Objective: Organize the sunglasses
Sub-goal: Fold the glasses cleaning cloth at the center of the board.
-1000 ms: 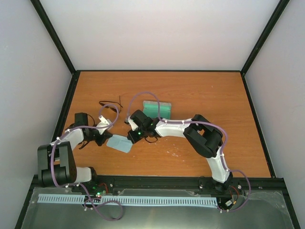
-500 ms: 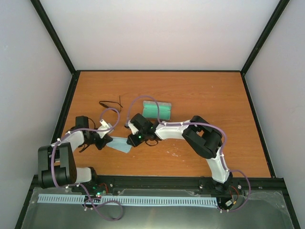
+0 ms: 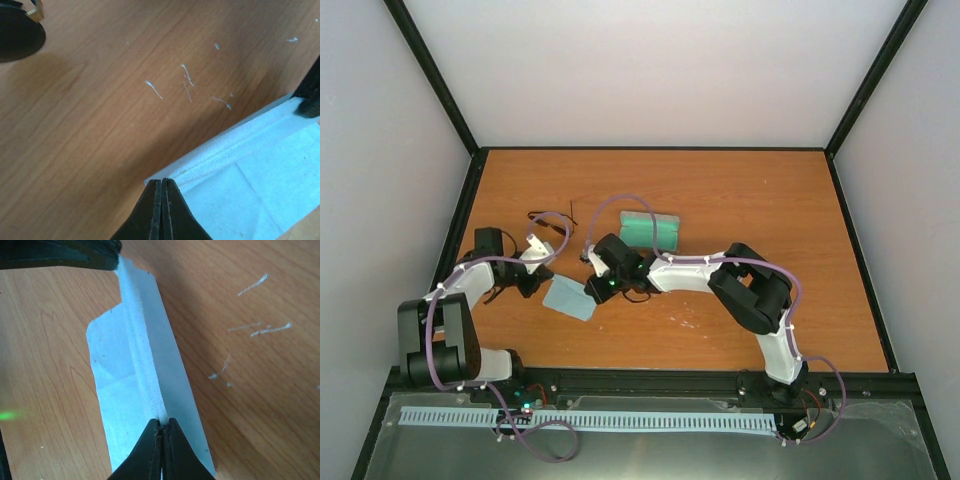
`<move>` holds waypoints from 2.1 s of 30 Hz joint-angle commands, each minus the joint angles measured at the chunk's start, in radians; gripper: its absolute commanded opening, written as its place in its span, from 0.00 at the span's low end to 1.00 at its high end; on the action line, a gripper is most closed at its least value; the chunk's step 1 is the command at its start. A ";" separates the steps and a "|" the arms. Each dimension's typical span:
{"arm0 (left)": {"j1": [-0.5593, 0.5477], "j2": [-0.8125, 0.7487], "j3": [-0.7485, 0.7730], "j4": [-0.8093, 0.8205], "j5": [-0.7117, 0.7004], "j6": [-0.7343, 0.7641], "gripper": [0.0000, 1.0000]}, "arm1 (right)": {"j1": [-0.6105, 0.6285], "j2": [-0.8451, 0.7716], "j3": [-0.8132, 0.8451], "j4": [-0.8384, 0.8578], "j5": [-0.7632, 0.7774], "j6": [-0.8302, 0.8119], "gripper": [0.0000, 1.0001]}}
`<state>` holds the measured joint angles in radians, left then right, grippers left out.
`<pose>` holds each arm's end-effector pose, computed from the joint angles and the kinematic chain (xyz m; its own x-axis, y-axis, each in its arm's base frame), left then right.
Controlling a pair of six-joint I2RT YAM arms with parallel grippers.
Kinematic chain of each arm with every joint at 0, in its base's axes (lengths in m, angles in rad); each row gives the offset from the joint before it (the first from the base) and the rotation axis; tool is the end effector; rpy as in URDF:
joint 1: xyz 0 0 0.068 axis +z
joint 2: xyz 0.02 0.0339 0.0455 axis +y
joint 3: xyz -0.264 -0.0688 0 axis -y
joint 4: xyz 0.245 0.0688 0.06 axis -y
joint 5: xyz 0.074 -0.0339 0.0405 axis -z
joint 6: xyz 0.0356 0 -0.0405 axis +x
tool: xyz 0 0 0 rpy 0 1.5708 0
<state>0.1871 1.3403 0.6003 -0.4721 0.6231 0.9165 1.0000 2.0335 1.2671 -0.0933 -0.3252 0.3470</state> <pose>0.2173 0.0200 0.1533 -0.5201 0.5574 -0.6472 0.7606 0.6470 -0.0540 0.2207 0.3648 0.1414 -0.6944 -0.4851 -0.5314 -0.7166 0.5333 0.4496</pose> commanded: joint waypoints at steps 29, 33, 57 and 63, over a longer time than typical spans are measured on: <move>-0.002 -0.072 -0.106 0.041 -0.023 0.127 0.01 | 0.043 0.037 0.008 -0.007 -0.062 -0.011 0.03; -0.002 -0.091 -0.123 0.041 -0.032 0.139 0.05 | 0.045 0.043 -0.001 -0.007 -0.068 -0.012 0.04; 0.009 -0.199 -0.178 0.023 -0.054 0.154 0.28 | 0.057 0.041 -0.041 0.049 -0.177 -0.002 0.27; 0.042 -0.221 -0.157 0.011 -0.029 0.142 0.45 | 0.056 0.002 -0.079 0.080 -0.186 0.010 0.41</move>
<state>0.2028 1.1458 0.4202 -0.4454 0.5655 1.0470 1.0431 2.0720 1.2270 -0.0303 -0.4995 0.3470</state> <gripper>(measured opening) 0.413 0.364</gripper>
